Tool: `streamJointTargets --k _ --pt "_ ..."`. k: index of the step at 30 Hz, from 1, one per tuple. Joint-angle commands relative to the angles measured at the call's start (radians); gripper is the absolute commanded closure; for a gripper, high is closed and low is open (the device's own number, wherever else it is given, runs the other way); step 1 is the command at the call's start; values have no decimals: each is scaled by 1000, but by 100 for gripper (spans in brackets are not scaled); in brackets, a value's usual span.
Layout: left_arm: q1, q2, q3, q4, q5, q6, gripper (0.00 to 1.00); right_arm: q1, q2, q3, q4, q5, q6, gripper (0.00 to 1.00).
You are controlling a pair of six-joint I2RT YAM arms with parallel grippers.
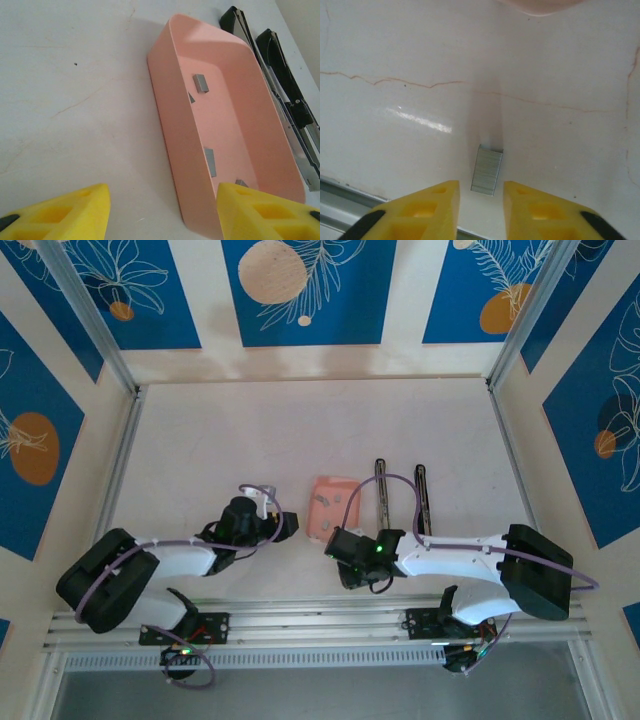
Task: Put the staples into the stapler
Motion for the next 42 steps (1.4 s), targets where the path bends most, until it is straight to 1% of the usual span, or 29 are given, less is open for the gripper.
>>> streamJointTargets --k 1,5,9,15,22,31,38,42 --pt "-11 -25 1 -19 -12 23 42 -7 -17 16 -56 -25 9 66" --pt "-11 -58 -10 -56 -16 28 42 -44 -51 55 -147 -48 85 64" --pt "-11 -97 -20 -90 -28 41 42 -96 -67 59 -171 -110 151 63" --pt "-11 -134 -22 -135 -46 63 42 -122 -36 74 -148 -128 131 64" --pt "-13 -135 -37 -136 -45 52 42 -133 86 128 -130 -153 88 65" --pt "-11 -139 -39 -144 -47 56 41 -133 211 186 -131 -148 62 68" --pt "-11 -145 -42 -156 -51 60 41 -135 272 194 -144 -174 68 74" --pt "-11 -141 -41 -155 -49 62 41 -134 272 177 -138 -182 82 78"
